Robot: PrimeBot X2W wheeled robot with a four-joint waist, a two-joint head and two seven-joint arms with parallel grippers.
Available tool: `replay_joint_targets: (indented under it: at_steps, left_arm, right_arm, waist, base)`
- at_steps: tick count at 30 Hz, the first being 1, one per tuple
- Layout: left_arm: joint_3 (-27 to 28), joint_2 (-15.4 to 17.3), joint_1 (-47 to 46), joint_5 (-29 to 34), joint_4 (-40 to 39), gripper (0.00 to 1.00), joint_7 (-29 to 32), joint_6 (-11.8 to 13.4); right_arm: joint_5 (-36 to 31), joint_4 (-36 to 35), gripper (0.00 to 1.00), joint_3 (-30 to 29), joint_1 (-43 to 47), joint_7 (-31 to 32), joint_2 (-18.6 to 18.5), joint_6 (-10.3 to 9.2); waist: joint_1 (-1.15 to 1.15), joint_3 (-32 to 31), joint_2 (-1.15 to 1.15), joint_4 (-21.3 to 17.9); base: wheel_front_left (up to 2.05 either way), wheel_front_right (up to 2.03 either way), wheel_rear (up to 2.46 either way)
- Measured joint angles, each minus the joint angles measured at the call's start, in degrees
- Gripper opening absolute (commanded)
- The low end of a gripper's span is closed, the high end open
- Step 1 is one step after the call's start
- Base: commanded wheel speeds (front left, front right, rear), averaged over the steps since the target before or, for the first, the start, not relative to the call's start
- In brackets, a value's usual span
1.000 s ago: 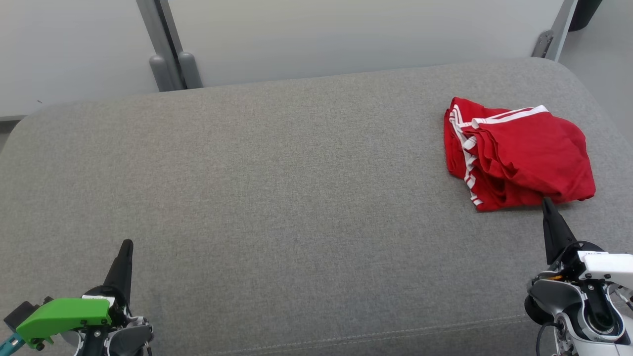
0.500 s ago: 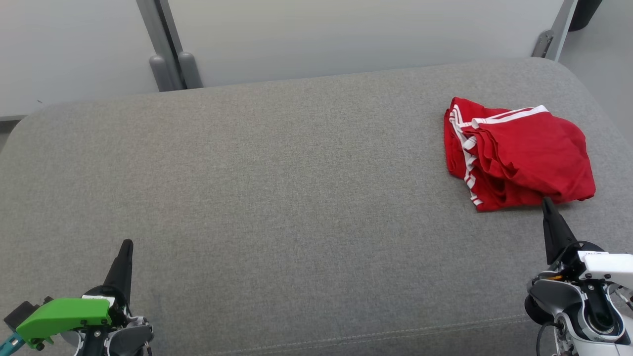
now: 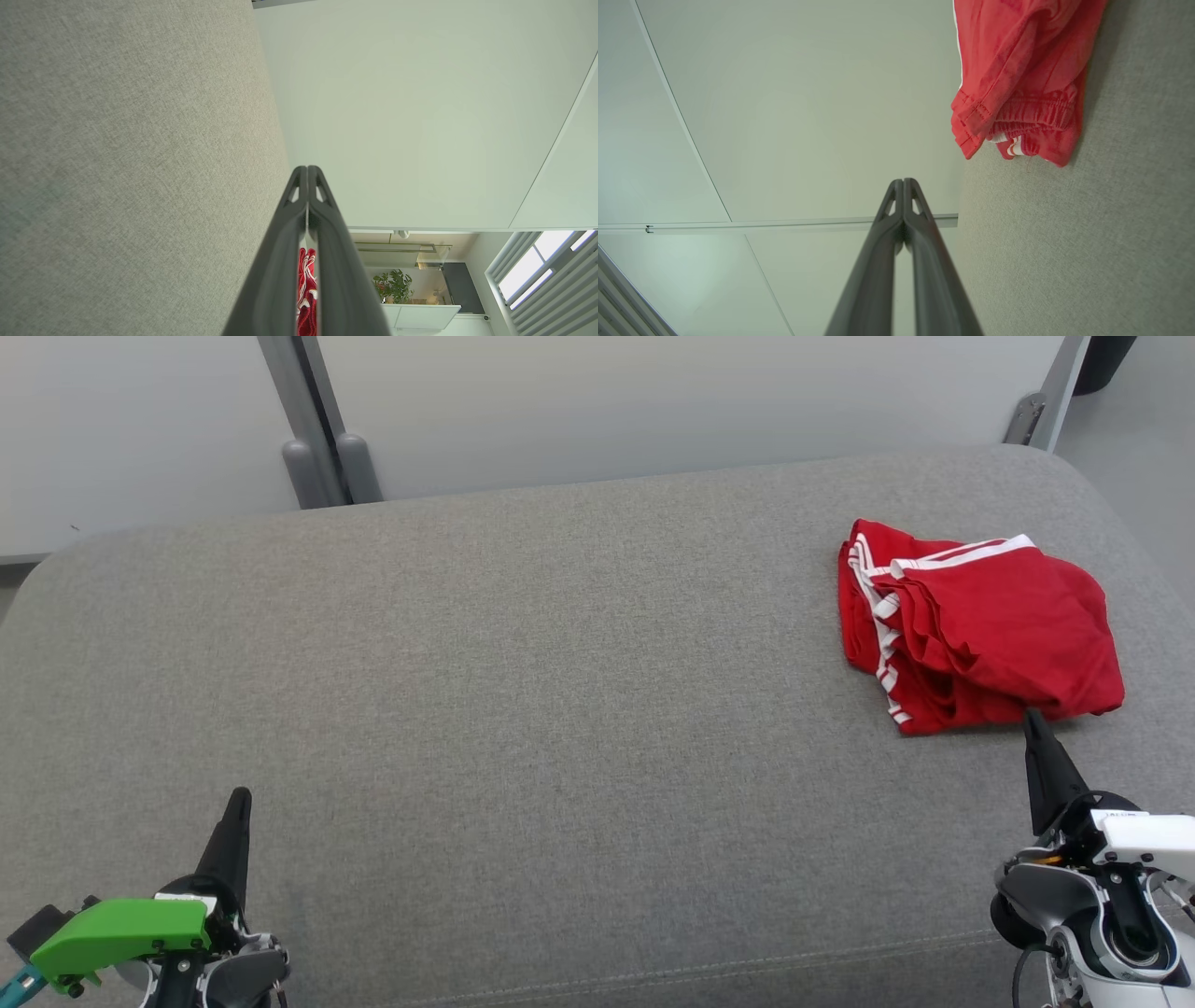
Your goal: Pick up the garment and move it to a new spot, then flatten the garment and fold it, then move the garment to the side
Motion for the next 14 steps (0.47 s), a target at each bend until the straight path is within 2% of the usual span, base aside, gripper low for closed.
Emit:
replay_joint_targets:
  at_steps: [14]
  left_arm:
    - [0.0, 0.0, 0.0, 0.0, 0.0, 0.00, 0.0, 0.0]
  right_arm:
    - [0.0, 0.0, 0.00, 0.0, 0.0, 0.0, 0.0, 0.00]
  waist:
    - [0.00, 0.0, 0.00, 0.0]
  base:
    - [0.00, 0.00, 0.00]
